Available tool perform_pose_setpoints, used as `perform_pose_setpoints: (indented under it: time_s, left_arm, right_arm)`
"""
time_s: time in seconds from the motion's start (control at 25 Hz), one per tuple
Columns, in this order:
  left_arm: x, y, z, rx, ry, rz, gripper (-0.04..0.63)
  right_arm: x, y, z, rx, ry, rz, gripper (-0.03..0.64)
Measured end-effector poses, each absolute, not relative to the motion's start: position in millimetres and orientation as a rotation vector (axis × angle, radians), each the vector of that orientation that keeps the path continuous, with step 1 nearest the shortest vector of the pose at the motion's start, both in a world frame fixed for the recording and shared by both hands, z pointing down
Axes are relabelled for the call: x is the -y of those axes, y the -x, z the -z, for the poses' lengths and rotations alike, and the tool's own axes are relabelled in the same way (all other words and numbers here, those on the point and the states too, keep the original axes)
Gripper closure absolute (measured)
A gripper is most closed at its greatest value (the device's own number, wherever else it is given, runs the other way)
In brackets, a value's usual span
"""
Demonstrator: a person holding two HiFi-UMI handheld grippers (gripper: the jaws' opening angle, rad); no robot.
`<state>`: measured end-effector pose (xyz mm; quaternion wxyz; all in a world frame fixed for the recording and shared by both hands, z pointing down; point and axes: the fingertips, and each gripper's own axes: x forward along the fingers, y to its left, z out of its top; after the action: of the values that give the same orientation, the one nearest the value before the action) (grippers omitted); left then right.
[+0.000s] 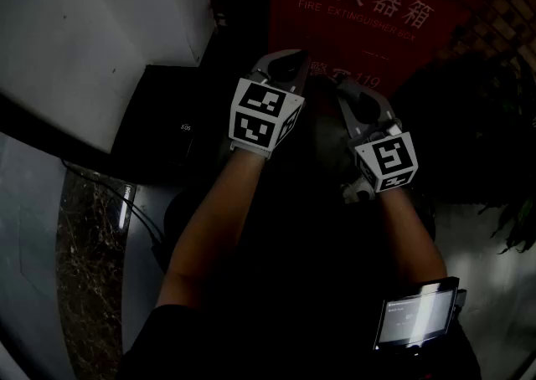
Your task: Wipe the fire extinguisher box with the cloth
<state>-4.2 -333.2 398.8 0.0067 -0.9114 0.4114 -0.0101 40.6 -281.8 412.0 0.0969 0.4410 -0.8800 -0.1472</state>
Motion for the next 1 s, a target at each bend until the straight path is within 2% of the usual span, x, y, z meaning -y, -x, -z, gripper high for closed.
perform_pose_setpoints:
  time_s: [0.44,0.72,1.0]
  left_arm:
    - [379.0,57.9,-255.7,-1.369,2.654,-0.089,0.594]
    - [386.9,87.8,-228.2,-1.378,2.639,-0.163,0.594]
    - [388.3,101.3,-224.4,-1.413,2.614,-0.173,0.594]
  right_arm:
    - [328.2,16.7,-271.7,2.533,-1.338,0.781,0.586]
    - [352.0,42.4,-217.1,2.431,-1.334,0.975,0.586]
    - [367.5,61.5,-201.8,2.311,-1.311,1.122,0.586]
